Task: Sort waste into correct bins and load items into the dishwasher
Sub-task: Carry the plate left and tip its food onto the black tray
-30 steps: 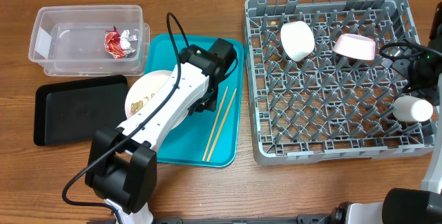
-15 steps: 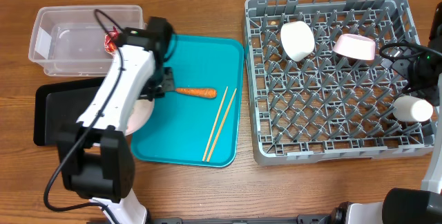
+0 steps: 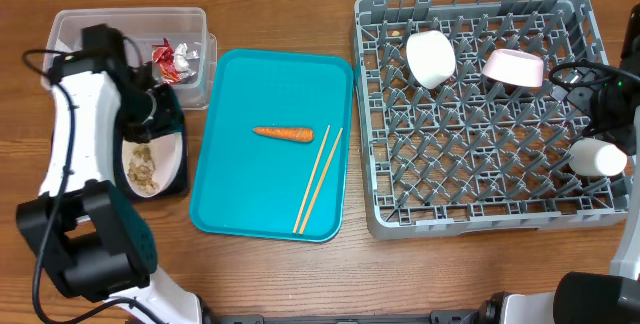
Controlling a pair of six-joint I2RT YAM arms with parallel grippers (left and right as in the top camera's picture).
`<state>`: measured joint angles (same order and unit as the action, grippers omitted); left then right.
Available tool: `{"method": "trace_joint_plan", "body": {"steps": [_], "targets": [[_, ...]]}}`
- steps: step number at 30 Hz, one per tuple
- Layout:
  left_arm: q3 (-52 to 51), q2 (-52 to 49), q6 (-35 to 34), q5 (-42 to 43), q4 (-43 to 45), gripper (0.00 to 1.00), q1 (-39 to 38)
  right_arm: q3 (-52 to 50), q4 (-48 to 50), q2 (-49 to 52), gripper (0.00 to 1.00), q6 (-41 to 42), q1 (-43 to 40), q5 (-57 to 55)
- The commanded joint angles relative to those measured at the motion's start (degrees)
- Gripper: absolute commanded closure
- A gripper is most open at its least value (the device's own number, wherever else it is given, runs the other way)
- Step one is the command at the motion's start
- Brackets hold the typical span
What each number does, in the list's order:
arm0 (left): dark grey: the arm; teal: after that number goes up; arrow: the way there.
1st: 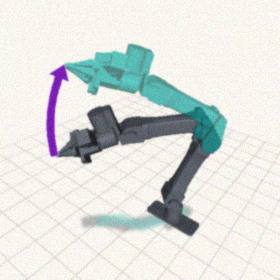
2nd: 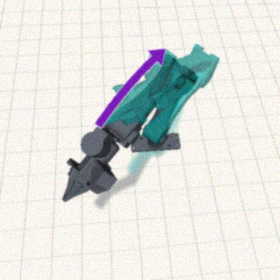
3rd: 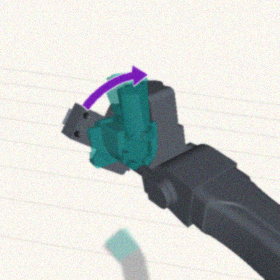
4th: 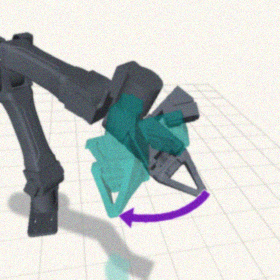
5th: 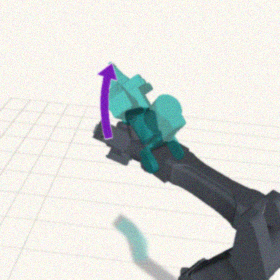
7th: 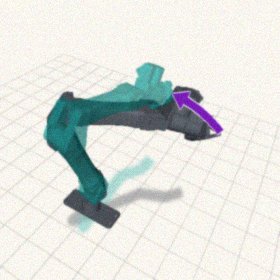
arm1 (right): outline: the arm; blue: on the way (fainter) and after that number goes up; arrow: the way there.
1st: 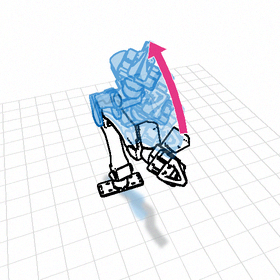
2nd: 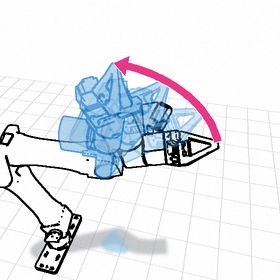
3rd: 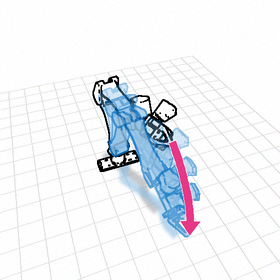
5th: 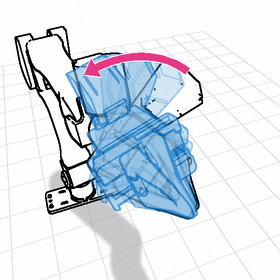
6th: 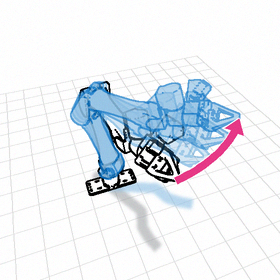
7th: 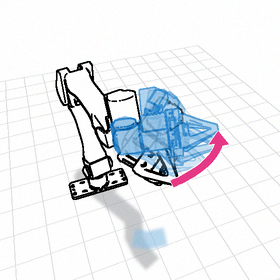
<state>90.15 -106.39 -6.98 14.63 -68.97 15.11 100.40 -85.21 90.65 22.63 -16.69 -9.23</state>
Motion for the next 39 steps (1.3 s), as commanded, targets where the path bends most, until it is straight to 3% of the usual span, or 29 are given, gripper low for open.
{"method": "trace_joint_plan", "body": {"steps": [1, 11, 16, 26, 39], "targets": [[2.01, 2.43, 5.86, 11.15, 0.98, 0.96, 4.76, 1.2, -0.11, -0.59, 0.05, -0.11, 0.11, -0.11], [1.99, 2.43, 16.7, 46.21, 2.99, 0.96, 18.49, 1.2, -0.22, -0.59, 0.05, -0.13, 0.11, -0.11], [1.99, 2.43, 19.28, 57.66, 2.8, 0.96, 21.53, 1.2, -0.37, -0.59, 0.05, -0.13, 0.11, -0.13], [1.99, 2.43, 19.26, 59.76, 2.12, 0.96, 22.05, 1.2, -0.39, -0.59, 0.05, -0.13, 0.11, -0.13], [1.99, 2.43, 22.77, 53.77, -6.12, 0.96, 22.05, 1.2, -0.44, -0.59, 0.05, -0.13, 0.11, -0.13]]}}
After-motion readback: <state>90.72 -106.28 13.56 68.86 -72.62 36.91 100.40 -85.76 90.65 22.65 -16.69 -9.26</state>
